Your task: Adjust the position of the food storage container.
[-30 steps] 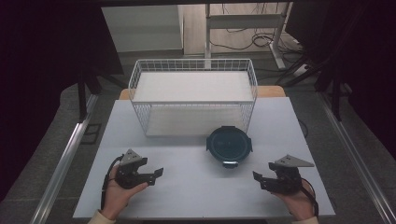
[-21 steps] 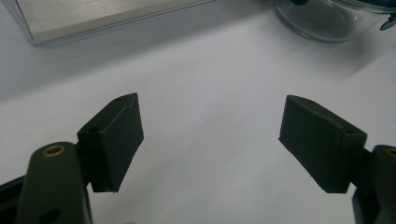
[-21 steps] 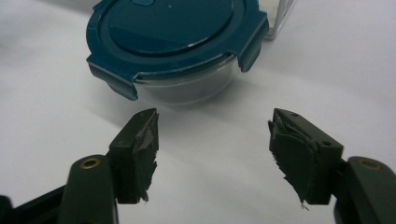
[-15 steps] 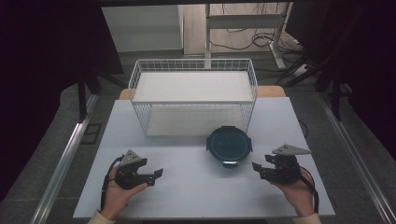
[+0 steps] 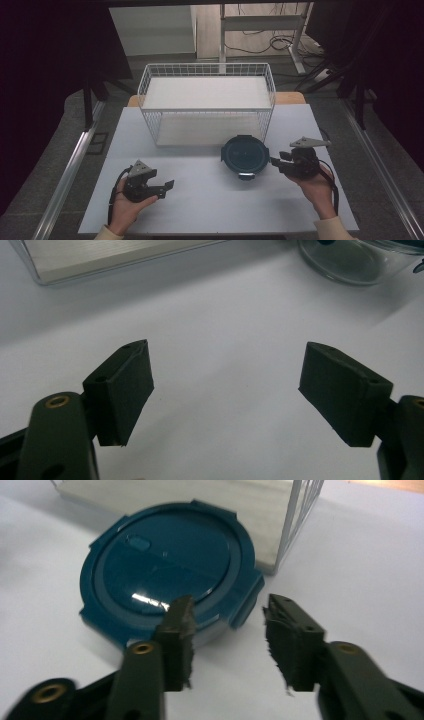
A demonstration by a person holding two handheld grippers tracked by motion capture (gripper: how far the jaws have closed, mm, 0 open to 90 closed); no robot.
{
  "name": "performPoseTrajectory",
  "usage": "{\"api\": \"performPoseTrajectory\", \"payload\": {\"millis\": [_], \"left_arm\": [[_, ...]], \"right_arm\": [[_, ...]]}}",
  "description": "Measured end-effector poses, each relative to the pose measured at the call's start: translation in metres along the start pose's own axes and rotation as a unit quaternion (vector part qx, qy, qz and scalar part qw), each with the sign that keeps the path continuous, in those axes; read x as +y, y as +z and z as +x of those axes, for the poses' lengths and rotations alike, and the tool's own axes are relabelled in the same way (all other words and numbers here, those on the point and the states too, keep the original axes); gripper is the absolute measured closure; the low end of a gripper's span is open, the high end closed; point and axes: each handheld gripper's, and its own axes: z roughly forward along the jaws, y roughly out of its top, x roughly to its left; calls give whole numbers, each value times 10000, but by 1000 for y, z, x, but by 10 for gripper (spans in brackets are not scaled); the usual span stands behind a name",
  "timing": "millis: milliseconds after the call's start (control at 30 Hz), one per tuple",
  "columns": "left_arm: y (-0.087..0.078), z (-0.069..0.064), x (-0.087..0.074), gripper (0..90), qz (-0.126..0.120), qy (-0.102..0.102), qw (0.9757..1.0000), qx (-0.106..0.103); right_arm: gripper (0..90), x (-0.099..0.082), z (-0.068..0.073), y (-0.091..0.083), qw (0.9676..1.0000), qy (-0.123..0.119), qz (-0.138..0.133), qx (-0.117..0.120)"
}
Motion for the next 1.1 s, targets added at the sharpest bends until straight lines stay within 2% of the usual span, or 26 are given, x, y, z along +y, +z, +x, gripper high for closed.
{"api": "performPoseTrajectory", "payload": {"millis": [200, 300, 400, 433, 500, 533, 867, 1100], "left_arm": [[-2, -1, 0, 208, -27, 9, 10000, -9], [-1, 0, 0, 207, -12, 5, 10000, -3], [0, 0, 0, 207, -12, 18, 10000, -8], [0, 0, 0, 207, -14, 25, 10000, -13], [0, 0, 0, 207, -19, 29, 10000, -17], [-1, 0, 0, 206, -22, 28, 10000, -13], [0, 1, -1, 206, -8, 34, 10000, 1], [0, 1, -1, 206, -10, 26, 10000, 16]], "right_arm": [[785, 17, -4, 9, 10000, -4, 24, -7], [846, 23, -6, 16, 9999, -103, 78, -24], [869, 26, -9, 22, 9998, -162, 79, -49], [891, 30, -13, 30, 9996, -214, 109, -127], [893, 31, -15, 33, 9995, -224, 133, -153], [894, 34, -18, 43, 9993, -276, 153, -196], [896, 39, -22, 75, 9971, -565, 401, -328], [896, 39, -24, 86, 9955, -705, 529, -336]]}}
